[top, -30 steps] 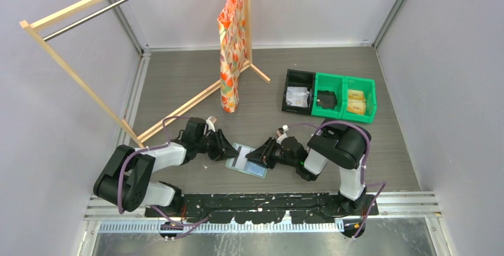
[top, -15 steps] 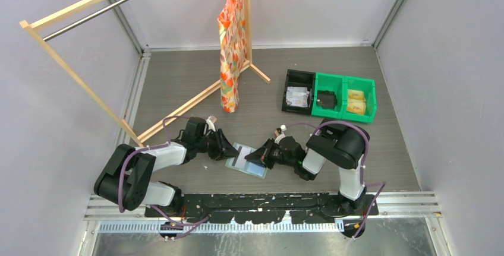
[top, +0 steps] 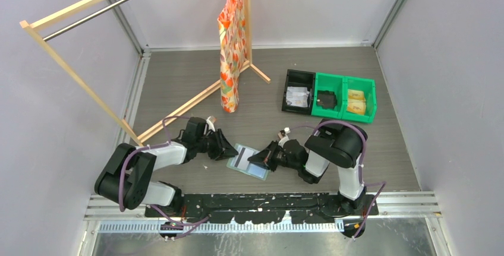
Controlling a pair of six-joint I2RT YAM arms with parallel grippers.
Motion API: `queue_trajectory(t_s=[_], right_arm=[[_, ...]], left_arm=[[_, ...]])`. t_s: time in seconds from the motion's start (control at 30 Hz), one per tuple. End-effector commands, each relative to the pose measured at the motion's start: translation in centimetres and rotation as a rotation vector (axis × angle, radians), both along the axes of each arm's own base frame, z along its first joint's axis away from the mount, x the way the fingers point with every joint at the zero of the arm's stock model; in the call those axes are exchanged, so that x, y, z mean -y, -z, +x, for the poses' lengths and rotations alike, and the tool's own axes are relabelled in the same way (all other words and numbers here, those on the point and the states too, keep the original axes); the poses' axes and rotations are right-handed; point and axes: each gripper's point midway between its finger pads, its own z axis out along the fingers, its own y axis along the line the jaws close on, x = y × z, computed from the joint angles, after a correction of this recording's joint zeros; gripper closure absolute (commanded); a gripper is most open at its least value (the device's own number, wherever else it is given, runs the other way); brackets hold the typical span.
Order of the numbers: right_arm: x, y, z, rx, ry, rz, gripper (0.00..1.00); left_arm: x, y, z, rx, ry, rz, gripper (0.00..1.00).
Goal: Take the credit cards out of the card holder
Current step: Remove the credit card from the card holder.
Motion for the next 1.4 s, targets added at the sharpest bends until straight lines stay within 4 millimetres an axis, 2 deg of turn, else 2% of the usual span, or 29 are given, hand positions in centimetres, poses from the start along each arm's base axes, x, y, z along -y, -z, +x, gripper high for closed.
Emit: queue_trajectory(t_s=[0.0, 0.5, 0.7, 0.83, 1.1, 1.37], right_arm=[[1.9, 2.6, -1.3, -0.049, -0.014, -0.083, 0.99], [3.1, 3.5, -2.2, -0.081, -0.045, -0.115, 0.99], [2.7, 3.8, -2.0, -0.081, -0.052, -0.116, 0.99], [2.6, 4.0, -1.9, -0.083, -0.054, -0.111, 0.99], [2.6, 3.9, -1.8, -0.081, -0.054, -0.109, 0.99], [2.9, 3.9, -1.9, -0.078, -0.049, -0.115, 0.99]], left_arm=[[-1.3, 1.8, -0.3, -0.032, -0.021, 0.093, 0.71], [-1.1, 1.6, -0.2, -0.031, -0.006, 0.084, 0.72], [0.8, -1.7, -0.1, 0.062, 0.07, -0.033, 0.71], [2.1, -2.8, -0.6, 0.099, 0.122, -0.054, 0.7], [2.4, -1.6, -0.2, 0.09, 0.103, -0.059, 0.71], [1.7, 1.0, -0.5, 0.016, 0.076, 0.005, 0.73]])
